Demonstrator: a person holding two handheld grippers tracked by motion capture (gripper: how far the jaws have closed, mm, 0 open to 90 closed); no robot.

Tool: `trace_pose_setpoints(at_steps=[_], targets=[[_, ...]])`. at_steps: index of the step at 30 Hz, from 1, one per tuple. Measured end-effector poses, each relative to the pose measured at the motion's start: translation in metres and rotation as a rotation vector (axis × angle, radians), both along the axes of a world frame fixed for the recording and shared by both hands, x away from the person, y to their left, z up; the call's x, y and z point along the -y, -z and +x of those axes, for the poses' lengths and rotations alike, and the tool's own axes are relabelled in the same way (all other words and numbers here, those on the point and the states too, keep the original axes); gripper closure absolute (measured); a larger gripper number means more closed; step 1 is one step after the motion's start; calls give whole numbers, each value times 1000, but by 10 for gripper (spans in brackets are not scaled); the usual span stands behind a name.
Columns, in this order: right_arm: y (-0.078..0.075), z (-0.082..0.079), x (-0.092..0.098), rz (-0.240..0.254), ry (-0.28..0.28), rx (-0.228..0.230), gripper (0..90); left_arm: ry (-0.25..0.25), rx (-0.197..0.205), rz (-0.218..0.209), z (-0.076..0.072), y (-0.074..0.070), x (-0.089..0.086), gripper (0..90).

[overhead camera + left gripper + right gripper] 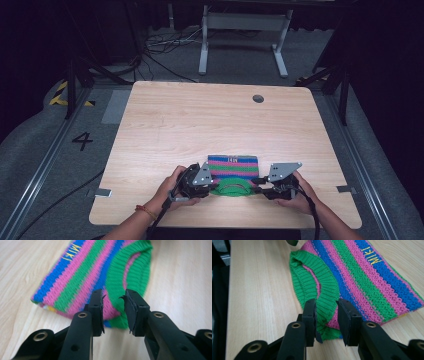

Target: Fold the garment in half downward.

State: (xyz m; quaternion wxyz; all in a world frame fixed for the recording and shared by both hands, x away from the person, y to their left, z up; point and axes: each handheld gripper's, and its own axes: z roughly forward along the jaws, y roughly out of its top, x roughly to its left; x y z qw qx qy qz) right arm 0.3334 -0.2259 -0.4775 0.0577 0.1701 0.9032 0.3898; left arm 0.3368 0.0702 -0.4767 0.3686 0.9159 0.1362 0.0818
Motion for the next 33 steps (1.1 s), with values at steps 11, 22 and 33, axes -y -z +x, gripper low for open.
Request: trace_pose_setpoints(at_steps=[11, 22, 33], targets=[[19, 5, -5, -21, 21, 48, 645, 4, -17, -32, 16, 20, 6, 687], [23, 34, -3, 1, 82, 74, 647, -18, -28, -34, 48, 21, 7, 686], [15, 44, -8, -38, 128, 42, 527, -50, -17, 42, 51, 10, 12, 597]])
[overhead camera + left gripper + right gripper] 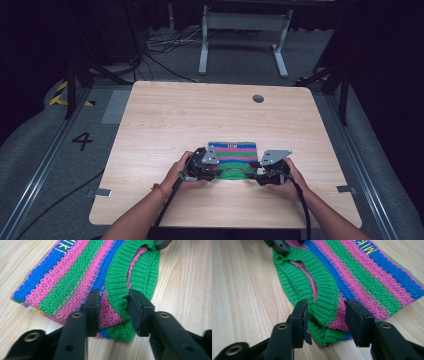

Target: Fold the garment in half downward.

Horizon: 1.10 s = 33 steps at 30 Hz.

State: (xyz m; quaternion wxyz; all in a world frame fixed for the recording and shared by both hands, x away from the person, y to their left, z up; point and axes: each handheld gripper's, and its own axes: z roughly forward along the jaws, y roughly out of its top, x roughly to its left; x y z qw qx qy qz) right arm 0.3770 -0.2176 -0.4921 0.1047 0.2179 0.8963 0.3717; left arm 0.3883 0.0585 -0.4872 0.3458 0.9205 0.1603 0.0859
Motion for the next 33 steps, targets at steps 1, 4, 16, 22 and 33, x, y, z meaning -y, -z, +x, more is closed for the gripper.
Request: trace_pose_setpoints(at_steps=[1, 4, 16, 22, 33], targets=[[-1, 0, 0, -1, 3, 2, 510, -2, 3, 9, -1, -2, -1, 579], [-8, 0, 2, -10, 21, 16, 474, -2, 5, 29, -7, -8, -6, 522], [-22, -11, 23, -47, 68, 46, 376, -101, 32, 52, -22, -22, -55, 345], [-26, -21, 36, -66, 85, 63, 350, -124, 31, 87, -31, -20, -78, 284], [-23, -39, 67, -81, 127, 61, 322, -162, 20, 118, -46, -16, -108, 241]])
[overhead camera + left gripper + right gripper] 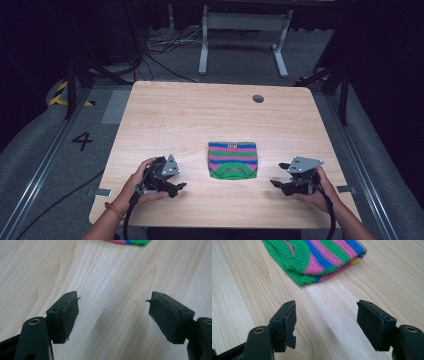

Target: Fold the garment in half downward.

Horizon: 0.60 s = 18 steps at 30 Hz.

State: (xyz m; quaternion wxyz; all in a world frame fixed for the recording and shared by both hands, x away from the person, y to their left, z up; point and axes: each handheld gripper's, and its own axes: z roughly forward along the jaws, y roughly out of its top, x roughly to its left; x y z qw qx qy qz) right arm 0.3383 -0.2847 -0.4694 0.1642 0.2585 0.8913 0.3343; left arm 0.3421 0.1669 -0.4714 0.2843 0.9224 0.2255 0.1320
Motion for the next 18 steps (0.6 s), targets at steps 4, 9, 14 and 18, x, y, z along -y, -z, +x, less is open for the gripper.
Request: trace_pose_setpoints(at_steps=[4, 9, 14, 18], targets=[[1, -5, 15, -1, 32, 3, 318, -22, -3, 11, -3, 3, -12, 237], [5, -11, 36, 19, 80, 2, 305, -56, -8, 5, -7, 6, -28, 225], [10, -15, 56, 25, 135, -3, 291, -74, -3, 8, -9, 9, -40, 219], [15, -18, 74, 47, 191, -11, 277, -91, -13, 6, -10, 14, -52, 215]])
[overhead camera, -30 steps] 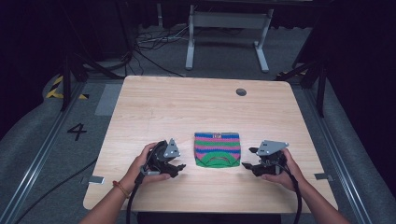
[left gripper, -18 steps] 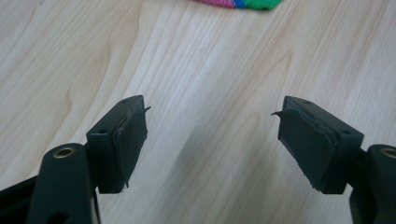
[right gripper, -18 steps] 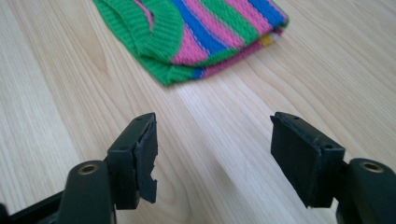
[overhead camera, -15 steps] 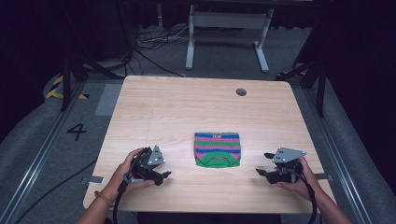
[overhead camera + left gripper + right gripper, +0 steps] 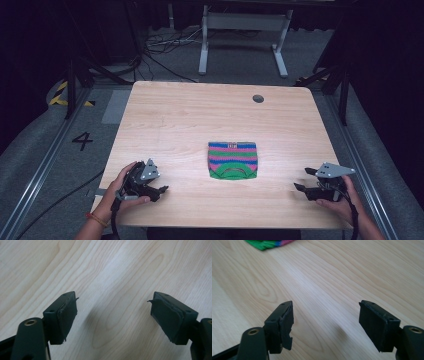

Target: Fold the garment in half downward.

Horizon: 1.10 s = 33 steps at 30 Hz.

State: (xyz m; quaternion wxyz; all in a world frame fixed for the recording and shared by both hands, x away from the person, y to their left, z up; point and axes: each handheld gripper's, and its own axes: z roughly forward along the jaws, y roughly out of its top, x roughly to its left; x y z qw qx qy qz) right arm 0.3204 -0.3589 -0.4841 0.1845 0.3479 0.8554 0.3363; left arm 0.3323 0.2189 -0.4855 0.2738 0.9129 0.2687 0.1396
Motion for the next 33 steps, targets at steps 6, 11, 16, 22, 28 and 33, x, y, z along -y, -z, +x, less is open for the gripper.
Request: trace_pose_setpoints(at_steps=[6, 11, 16, 22, 28, 33], targets=[[7, -6, 25, 58, 70, -20, 248, -52, -47, -66, -2, 4, -22, 188], [16, -10, 35, 77, 112, -36, 234, -99, -85, -128, -5, 9, -37, 176], [21, -14, 41, 101, 151, -48, 200, -135, -39, -179, -11, 15, -42, 158], [21, -13, 41, 99, 141, -52, 186, -136, -37, -181, -11, 15, -42, 148], [21, -13, 41, 99, 142, -53, 184, -137, -37, -182, -11, 15, -42, 148], [21, -13, 41, 98, 146, -52, 180, -137, -36, -181, -11, 15, -42, 147]])
